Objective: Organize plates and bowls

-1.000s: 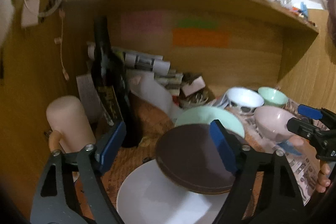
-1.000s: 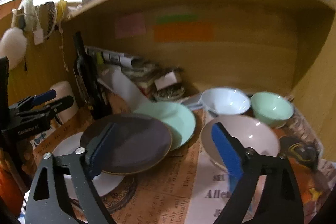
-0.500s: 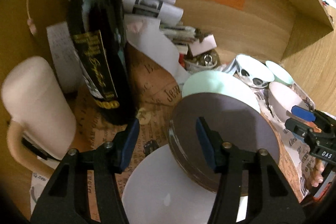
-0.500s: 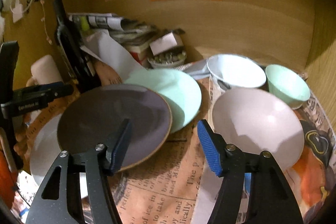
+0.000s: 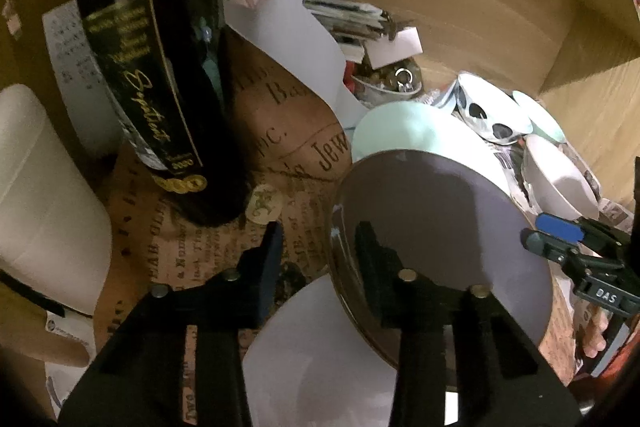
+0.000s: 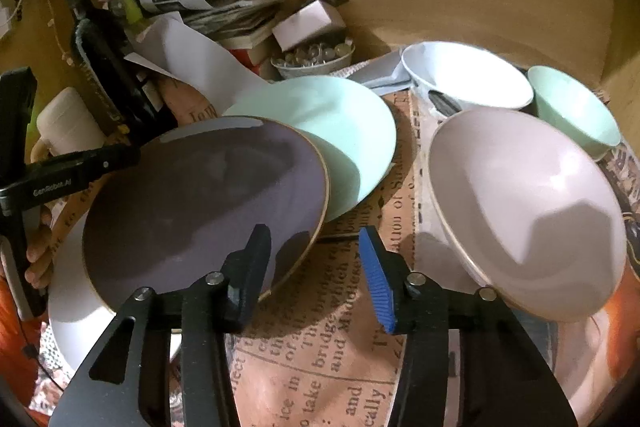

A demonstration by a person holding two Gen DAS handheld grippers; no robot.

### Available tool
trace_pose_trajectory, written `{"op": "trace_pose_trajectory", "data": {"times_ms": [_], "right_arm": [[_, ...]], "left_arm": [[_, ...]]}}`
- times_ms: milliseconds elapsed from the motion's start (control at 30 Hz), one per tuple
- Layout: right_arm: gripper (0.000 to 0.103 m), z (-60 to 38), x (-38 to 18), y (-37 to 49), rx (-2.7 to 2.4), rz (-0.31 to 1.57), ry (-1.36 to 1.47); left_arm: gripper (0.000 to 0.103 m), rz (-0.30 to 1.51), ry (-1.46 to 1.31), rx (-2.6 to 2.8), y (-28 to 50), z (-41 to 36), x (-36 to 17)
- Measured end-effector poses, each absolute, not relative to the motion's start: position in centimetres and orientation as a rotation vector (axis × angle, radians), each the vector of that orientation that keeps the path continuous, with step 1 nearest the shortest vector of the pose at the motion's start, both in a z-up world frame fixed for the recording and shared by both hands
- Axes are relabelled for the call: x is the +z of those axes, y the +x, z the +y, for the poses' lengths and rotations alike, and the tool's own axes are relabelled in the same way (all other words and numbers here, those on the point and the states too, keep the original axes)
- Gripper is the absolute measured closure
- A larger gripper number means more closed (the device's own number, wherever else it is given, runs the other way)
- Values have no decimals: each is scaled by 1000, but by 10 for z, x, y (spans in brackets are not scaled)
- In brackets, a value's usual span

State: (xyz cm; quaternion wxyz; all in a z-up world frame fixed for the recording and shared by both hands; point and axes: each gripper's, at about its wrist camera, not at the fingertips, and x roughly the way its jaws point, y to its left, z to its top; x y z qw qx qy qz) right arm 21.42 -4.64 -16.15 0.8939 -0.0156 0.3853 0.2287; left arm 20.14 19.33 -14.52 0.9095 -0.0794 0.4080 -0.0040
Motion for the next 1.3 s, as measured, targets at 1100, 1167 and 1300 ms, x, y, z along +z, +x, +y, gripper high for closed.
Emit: {"op": "trace_pose_trajectory", "data": {"times_ms": [1100,1167,1300], "right_arm": [[68,-37,-169,225,535,852,-10],[68,-39,-169,223,539,847,-10],[68,-41,-167,221,547,835,1]], "left_arm": [[80,948,-179,-162,218,186,-153],[80,942,-188,-154,216,186,-152],[80,931,-200,-135,211,186,-152]]}}
